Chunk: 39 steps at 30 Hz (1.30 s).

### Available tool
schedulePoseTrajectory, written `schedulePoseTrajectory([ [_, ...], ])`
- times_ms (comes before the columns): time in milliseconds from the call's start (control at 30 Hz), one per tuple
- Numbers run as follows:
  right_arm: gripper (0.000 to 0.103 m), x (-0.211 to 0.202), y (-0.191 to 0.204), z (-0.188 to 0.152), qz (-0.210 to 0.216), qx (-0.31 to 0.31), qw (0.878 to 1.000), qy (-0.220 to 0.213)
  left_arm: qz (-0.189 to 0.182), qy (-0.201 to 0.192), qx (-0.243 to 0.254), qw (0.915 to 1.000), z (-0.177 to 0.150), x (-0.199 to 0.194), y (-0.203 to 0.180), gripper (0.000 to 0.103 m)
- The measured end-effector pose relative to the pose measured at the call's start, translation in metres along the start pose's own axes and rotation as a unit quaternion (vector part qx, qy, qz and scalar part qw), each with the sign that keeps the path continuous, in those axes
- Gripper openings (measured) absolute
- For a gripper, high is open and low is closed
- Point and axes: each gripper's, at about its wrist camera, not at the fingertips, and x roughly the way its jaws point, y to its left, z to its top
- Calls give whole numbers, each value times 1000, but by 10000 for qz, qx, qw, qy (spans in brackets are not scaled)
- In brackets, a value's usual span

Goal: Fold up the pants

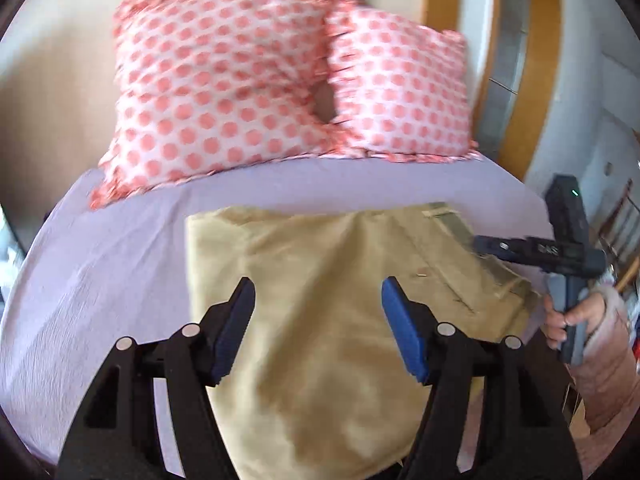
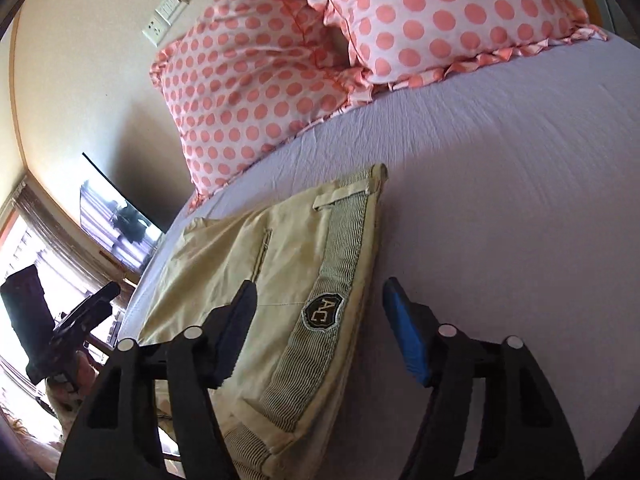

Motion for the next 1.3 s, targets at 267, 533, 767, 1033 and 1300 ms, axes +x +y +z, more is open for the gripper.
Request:
schedulePoseTrajectory([
  [267, 36, 18, -11, 13, 381, 200, 9985, 327, -680, 1054, -1236, 9844, -11, 54, 77, 65],
  [533, 18, 28, -17, 19, 696, 371, 9951, 594, -1179, 1157, -1534, 9743, 4, 86, 89, 61],
  [767, 12, 21, -5, 33, 1382, 390, 9887, 438, -1317, 1002, -1699, 9715, 18, 78, 99, 6],
  [1033, 9, 35, 9, 107, 1060, -47, 9942, -194, -237, 228, -893, 9955, 97, 100, 74, 6],
  [1300, 26, 53, -10, 114, -1291, -299, 9903, -423, 606, 469, -1205, 9898, 91, 136, 95, 15],
])
